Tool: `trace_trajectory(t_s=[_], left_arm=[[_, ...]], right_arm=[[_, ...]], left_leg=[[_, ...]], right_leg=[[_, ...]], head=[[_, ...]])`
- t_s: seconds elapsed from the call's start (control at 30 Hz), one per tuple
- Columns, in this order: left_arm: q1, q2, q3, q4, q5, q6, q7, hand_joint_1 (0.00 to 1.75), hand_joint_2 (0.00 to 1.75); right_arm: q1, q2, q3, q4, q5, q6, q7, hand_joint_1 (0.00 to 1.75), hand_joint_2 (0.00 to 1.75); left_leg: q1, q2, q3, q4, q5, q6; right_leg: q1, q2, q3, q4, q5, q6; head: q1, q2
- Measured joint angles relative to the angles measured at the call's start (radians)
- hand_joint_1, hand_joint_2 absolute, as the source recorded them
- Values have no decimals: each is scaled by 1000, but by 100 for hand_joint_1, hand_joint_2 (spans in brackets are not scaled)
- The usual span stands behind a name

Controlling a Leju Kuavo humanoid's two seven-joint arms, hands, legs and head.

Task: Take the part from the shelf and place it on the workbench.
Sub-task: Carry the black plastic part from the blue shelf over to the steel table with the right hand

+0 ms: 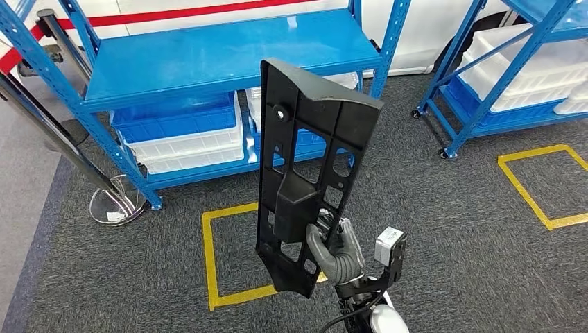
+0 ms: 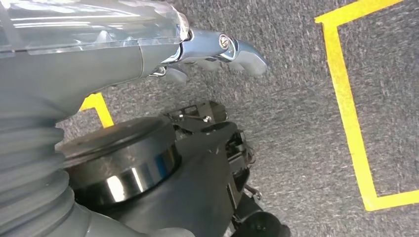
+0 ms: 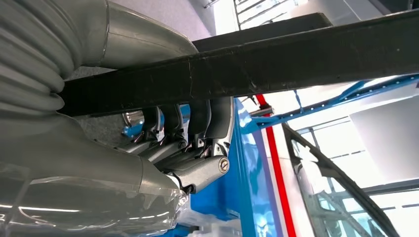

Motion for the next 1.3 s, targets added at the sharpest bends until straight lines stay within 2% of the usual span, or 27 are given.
trace_trajectory(t_s=[0.07, 0.1, 0.17, 0.2, 0.23, 0.27, 0.3, 0.37, 0.4, 0.43, 0.53, 0.57, 0.63, 0.7, 0.73, 0.77, 0.8, 0.83, 0.9, 0.93, 0.97, 1.07, 1.13, 1.2, 1.23, 1.27, 1.3], left_arm=[[-1, -1, 0, 0, 0, 0, 0, 0, 175], [-1, -2, 0, 0, 0, 0, 0, 0, 175], [-3, -2, 0, 0, -1, 0, 0, 0, 175], [-2, -2, 0, 0, -2, 0, 0, 0, 175], [-2, -2, 0, 0, -2, -1, -1, 0, 175], [-2, -3, 0, 0, -2, -1, -1, 0, 175], [-2, -3, 0, 0, -2, -2, -1, 0, 175], [-2, -3, 0, 0, -4, -4, -1, 0, 175], [-2, -3, 0, 0, -4, -5, -1, 0, 175], [-2, -4, 0, 0, -5, -6, -1, 0, 175], [-2, -4, 0, 0, -7, -8, 0, 0, 175], [-2, -4, 1, 0, -8, -8, 0, 0, 175], [-2, -4, 1, 0, -8, -9, 0, 0, 175], [-1, -4, 1, 0, -10, -9, 1, 0, 175], [-1, -4, 2, 0, -10, -9, 1, 0, 175], [-1, -4, 2, 0, -11, -10, 1, 0, 175], [-1, -4, 2, 0, -11, -10, 1, 0, 175], [-1, -4, 2, 0, -12, -10, 1, 0, 175], [-3, -3, 2, 0, -15, -9, 1, 0, 175], [-4, -3, 3, 0, -16, -9, 1, 0, 175], [-4, -3, 3, 0, -17, -9, 1, 0, 175], [-4, -4, 5, 0, -19, -8, 2, 0, 175], [-4, -5, 7, 0, -20, -7, 2, 0, 175], [-6, -6, 8, 0, -20, -6, 2, 0, 175], [-6, -6, 9, 0, -20, -6, 2, 0, 175], [-6, -6, 11, 0, -19, -6, 2, 0, 175], [-5, -6, 13, 0, -19, -5, 3, 0, 175]], right_arm=[[1, 1, -1, 1, 4, -5, 0, 175, 175], [1, 1, -1, 2, 7, -7, 0, 175, 175], [3, 0, -2, 6, 14, -13, -1, 175, 175], [5, 0, -2, 9, 17, -16, -1, 175, 175], [7, 0, -2, 11, 19, -19, -1, 175, 175], [9, 0, -3, 14, 22, -22, -1, 175, 175], [10, 0, -4, 16, 26, -25, -2, 175, 175], [10, 1, -6, 18, 39, -35, -4, 175, 175], [10, 3, -6, 18, 47, -41, -6, 175, 175], [11, 4, -7, 18, 56, -46, -8, 175, 175], [13, 7, -8, 19, 85, -66, -17, 175, 175], [13, 8, -8, 19, 98, -75, -19, 175, 175], [13, 12, -9, 18, 120, -91, -21, 175, 175], [13, 15, -9, 18, 138, -104, -24, 175, 175], [13, 16, -9, 18, 143, -108, -26, 175, 175], [13, 17, -9, 18, 148, -111, -28, 175, 175], [13, 17, -9, 18, 150, -113, -30, 175, 175], [13, 18, -9, 18, 152, -114, -31, 175, 175], [13, 20, -9, 16, 154, -116, -33, 175, 175], [12, 21, -9, 15, 155, -117, -34, 175, 175], [12, 22, -9, 14, 155, -120, -35, 175, 175], [12, 23, -9, 10, 156, -132, -36, 175, 175], [11, 23, -10, 6, 158, -140, -37, 175, 175], [11, 23, -10, 4, 165, -153, -37, 175, 175], [12, 23, -10, 5, 170, -161, -37, 175, 175], [12, 23, -10, 5, 178, -173, -39, 175, 175], [13, 23, -10, 5, 188, -187, -42, 175, 175]], left_leg=[[5, 4, -7, -11, 15, 15], [8, 6, -13, -16, 25, 23], [9, 8, -32, -18, 42, 33], [9, 9, -43, -17, 49, 33], [9, 9, -53, -15, 55, 32], [9, 9, -62, -13, 61, 30], [9, 9, -71, -10, 65, 28], [9, 9, -87, 0, 71, 21], [8, 8, -92, 5, 74, 16], [6, 8, -96, 8, 77, 11], [6, 6, -102, 10, 89, -9], [7, 5, -108, 19, 79, -14], [10, 3, -134, 87, 16, -23], [11, 3, -174, 217, -68, -30], [11, 3, -185, 270, -90, -31], [11, 3, -180, 292, -92, -31], [11, 3, -157, 275, -76, -28], [10, 3, -114, 218, -49, -23], [6, 2, -22, 75, -22, -10], [2, 1, 6, 27, -18, -4], [-2, 1, 16, 4, -20, 0], [-3, 3, 8, -11, 3, 14], [4, 7, -7, -21, 25, 26], [4, 9, -31, -21, 41, 32], [3, 9, -43, -20, 48, 32], [3, 10, -55, -18, 55, 32], [3, 10, -67, -16, 61, 30]], right_leg=[[-1, 3, -9, 12, -14, 11], [-1, 5, -21, 39, -42, 16], [-4, 7, -61, 150, -130, 23], [-6, 7, -80, 213, -163, 26], [-7, 7, -89, 257, -179, 28], [-9, 6, -82, 267, -174, 30], [-12, 6, -53, 235, -152, 31], [-15, 6, 43, 96, -107, 30], [-13, 7, 80, 36, -95, 25], [-11, 8, 100, 0, -92, 20], [-8, 8, 94, -13, -83, -1], [-10, 7, 89, -15, -76, -10], [-12, 4, 76, -20, -61, -27], [-8, 2, 57, -16, -49, -34], [-6, 1, 46, -13, -43, -34], [-4, 0, 35, -9, -37, -35], [-2, 0, 24, -4, -32, -34], [0, 0, 14, 1, -28, -34], [2, 1, 0, 9, -20, -28], [1, 1, -4, 11, -14, -23], [0, 0, -6, 11, -8, -17], [-2, 1, -12, 6, 3, 3], [-2, 4, -34, 50, -46, 12], [-5, 6, -76, 167, -135, 19], [-6, 6, -94, 228, -165, 22], [-7, 6, -101, 271, -174, 24], [-8, 5, -94, 284, -161, 25]], head=[[1, 0], [2, 0], [5, 0], [6, 0], [6, 0], [6, 0], [6, 0], [6, 0], [5, 0], [5, 0], [4, 0], [4, 0], [3, 0], [2, 0], [2, 0], [2, 0], [2, 0], [2, 0], [3, 0], [3, 0], [3, 0], [3, 0], [5, 0], [6, 0], [6, 0], [6, 0], [6, 0]])
